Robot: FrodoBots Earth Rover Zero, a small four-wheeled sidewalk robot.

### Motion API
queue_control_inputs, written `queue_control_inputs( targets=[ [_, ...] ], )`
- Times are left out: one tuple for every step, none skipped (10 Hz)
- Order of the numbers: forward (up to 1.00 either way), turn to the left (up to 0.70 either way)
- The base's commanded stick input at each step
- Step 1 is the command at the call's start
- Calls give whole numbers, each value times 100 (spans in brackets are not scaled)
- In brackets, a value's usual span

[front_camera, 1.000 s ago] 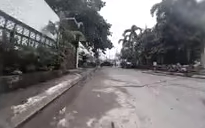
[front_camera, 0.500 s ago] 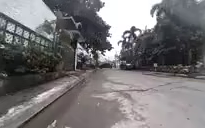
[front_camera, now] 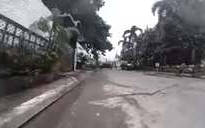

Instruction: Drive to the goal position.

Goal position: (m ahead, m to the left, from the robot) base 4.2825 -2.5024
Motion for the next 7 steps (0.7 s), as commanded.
queue_control_inputs(
  targets=[
    [70, -29],
    [70, -14],
    [70, -8],
    [70, -2],
    [70, 0],
    [70, 0],
    [70, 0]
  ],
)
